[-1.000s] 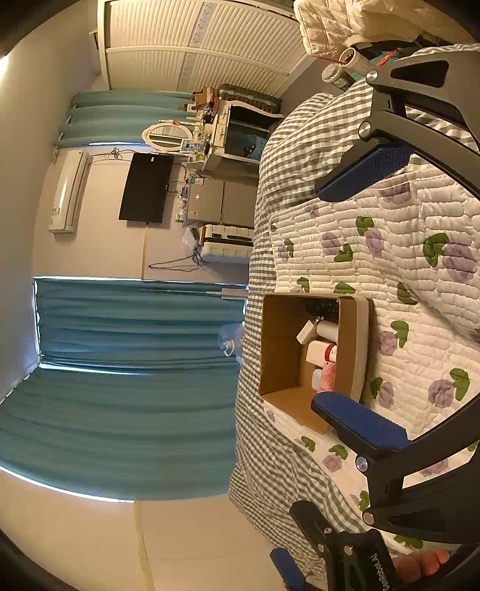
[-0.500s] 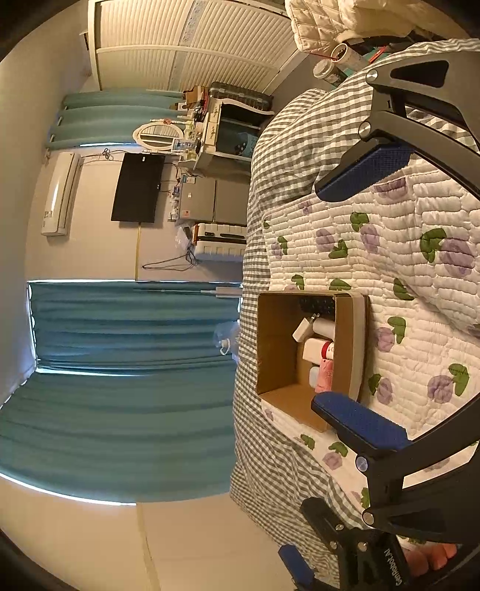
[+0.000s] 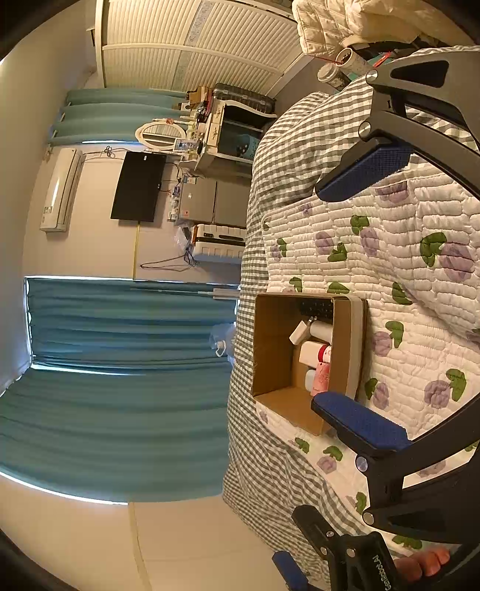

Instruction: Organize rigid objects

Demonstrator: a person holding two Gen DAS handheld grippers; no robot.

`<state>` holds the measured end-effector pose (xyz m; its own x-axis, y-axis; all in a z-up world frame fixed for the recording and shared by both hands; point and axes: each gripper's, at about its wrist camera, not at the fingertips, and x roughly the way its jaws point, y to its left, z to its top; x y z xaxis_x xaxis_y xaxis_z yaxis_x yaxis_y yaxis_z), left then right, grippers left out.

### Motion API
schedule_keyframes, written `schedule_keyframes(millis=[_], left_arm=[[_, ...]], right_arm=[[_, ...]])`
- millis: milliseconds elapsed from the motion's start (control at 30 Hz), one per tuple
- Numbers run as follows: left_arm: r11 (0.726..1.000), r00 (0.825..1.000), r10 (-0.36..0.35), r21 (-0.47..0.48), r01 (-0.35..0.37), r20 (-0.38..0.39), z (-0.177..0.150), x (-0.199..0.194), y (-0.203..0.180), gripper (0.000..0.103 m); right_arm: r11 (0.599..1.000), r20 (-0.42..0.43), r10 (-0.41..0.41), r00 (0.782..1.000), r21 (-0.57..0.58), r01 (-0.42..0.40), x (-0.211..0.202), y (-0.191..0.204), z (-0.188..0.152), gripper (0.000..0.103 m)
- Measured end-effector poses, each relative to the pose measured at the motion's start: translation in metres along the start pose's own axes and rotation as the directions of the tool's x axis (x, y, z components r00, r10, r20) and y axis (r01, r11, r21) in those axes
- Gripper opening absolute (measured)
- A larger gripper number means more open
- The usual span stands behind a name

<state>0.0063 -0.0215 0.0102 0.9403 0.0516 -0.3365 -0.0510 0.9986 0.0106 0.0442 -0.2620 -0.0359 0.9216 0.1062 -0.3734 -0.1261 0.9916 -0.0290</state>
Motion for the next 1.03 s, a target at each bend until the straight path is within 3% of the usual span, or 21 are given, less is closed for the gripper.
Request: schedule_keyframes(millis=[1033], left_arm=[[1.0, 1.0, -0.021, -0.006, 0.021, -0.015, -0.0024, 0.0011, 0.0017, 0.103]], right_arm=[[1.0, -0.027, 0.024, 0.999, 0.011, -0.024, 0.0044, -0.0009, -0.0035, 0.103]])
